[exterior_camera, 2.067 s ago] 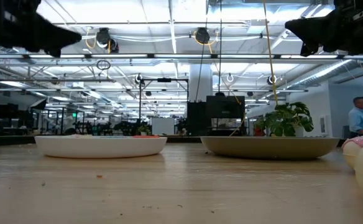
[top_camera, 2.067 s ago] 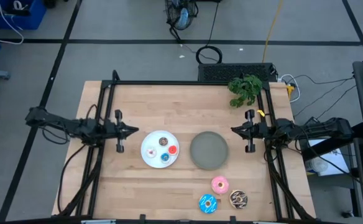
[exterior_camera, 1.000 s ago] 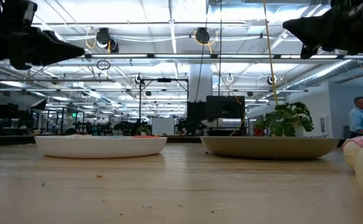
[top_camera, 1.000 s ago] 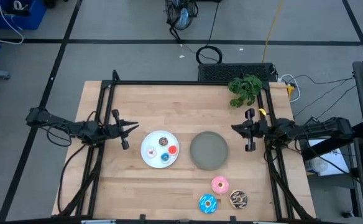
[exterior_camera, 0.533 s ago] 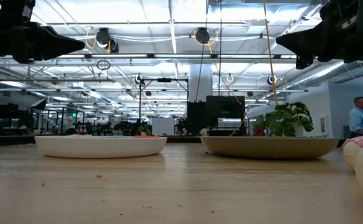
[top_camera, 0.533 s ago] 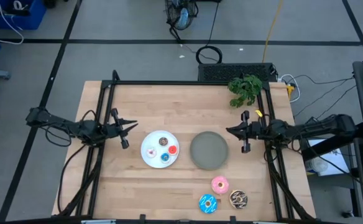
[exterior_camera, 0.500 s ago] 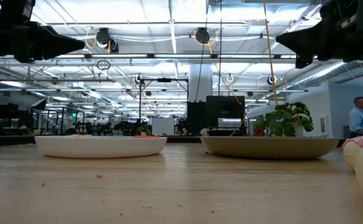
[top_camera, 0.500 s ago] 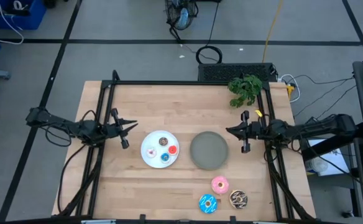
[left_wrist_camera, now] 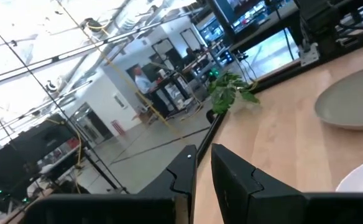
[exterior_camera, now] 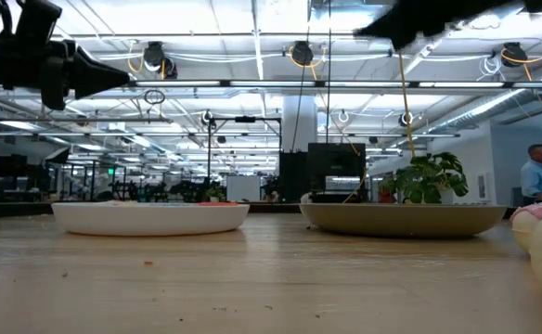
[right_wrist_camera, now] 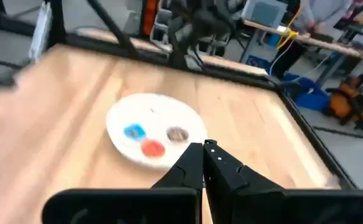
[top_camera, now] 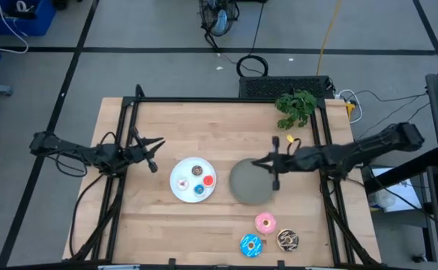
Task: Pick & Place donuts
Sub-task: Put the big pink doughnut on the gray plate
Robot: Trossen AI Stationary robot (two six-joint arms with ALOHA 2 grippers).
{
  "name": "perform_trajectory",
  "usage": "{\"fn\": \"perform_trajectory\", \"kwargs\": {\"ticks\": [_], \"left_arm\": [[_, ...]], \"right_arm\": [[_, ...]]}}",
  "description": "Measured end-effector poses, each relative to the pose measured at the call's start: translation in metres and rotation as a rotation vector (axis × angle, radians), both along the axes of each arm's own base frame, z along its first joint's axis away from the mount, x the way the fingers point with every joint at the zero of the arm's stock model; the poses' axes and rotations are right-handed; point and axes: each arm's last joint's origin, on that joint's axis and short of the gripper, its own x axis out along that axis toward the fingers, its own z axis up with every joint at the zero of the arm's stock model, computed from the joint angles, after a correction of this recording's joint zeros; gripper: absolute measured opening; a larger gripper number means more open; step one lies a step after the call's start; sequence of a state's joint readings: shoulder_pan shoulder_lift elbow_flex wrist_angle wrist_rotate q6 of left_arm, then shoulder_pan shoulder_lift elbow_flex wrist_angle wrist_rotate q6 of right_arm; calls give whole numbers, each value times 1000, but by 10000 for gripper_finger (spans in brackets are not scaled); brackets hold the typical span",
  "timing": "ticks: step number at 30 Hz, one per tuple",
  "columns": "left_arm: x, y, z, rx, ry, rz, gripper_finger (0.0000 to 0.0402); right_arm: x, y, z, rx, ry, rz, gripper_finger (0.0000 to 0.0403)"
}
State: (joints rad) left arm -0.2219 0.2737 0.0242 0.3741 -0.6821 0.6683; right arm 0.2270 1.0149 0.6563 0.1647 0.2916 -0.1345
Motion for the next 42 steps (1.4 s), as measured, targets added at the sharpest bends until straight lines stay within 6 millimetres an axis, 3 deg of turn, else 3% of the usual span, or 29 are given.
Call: {"fn": "perform_trajectory", "kwargs": {"ticks": [2, 5, 11, 17, 23, 28, 42], "left_arm": [[0, 0, 0, -13, -8, -1, 56], [0, 0, 1, -73, -44, -9, 56], [-1, 0, 6, -71, -97, -17, 56], [-1, 0, 6, -71, -98, -16, 56], [-1, 0, 6, -76, -101, -17, 56], [-1, 0, 5, -103, -104, -15, 56], [0, 0, 3, -97, -83, -13, 56]], "right_arm": [[12, 15, 20, 30, 52, -12, 0], [25, 47, 31, -8, 214, -32, 0], [31, 109, 72, -3, 398, -64, 0], [30, 141, 74, 80, 524, -105, 0], [31, 149, 53, 241, 599, -152, 0], [31, 144, 36, 391, 688, -228, 8], [21, 135, -24, 484, 866, -288, 190]]}}
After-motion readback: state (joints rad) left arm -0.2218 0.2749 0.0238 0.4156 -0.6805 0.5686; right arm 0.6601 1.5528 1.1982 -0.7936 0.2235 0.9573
